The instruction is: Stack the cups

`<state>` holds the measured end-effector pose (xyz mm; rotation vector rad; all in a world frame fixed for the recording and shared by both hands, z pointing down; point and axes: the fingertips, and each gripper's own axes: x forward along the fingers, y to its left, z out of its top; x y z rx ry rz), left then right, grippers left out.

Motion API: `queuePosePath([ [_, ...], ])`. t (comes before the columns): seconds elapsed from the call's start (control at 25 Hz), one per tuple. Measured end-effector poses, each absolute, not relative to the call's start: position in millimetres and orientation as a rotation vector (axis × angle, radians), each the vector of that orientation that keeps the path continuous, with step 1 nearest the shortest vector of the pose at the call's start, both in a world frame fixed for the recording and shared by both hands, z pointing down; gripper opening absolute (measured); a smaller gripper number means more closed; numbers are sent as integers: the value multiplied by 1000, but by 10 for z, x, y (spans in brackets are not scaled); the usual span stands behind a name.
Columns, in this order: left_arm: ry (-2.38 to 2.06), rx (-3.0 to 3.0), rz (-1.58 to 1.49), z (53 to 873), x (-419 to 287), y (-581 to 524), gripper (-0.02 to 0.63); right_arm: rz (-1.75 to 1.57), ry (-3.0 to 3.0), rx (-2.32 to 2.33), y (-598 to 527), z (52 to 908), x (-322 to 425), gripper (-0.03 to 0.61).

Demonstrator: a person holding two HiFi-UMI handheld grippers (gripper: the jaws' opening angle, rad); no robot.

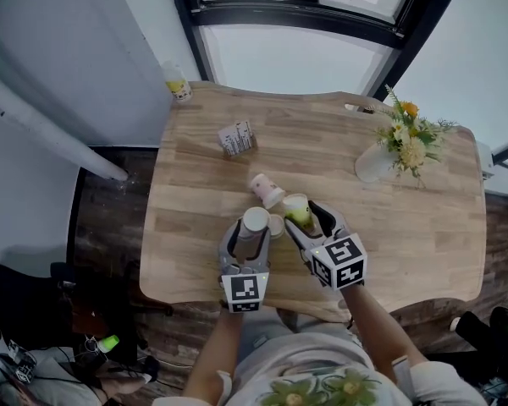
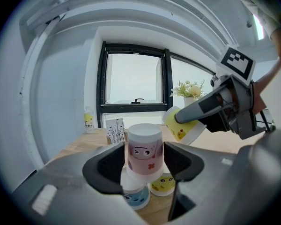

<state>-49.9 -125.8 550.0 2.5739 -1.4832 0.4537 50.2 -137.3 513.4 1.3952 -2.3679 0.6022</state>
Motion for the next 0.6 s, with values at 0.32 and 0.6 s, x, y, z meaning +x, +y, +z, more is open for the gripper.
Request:
queuePosePath([
  [0.32, -1509, 2541, 458, 5483, -604, -1178, 272, 521, -2420, 1475, -1627, 5172, 403, 265],
  [0.6, -1536, 2526, 497, 5487, -723, -1127, 272, 333, -2408, 1468, -1560, 5317, 266, 269],
])
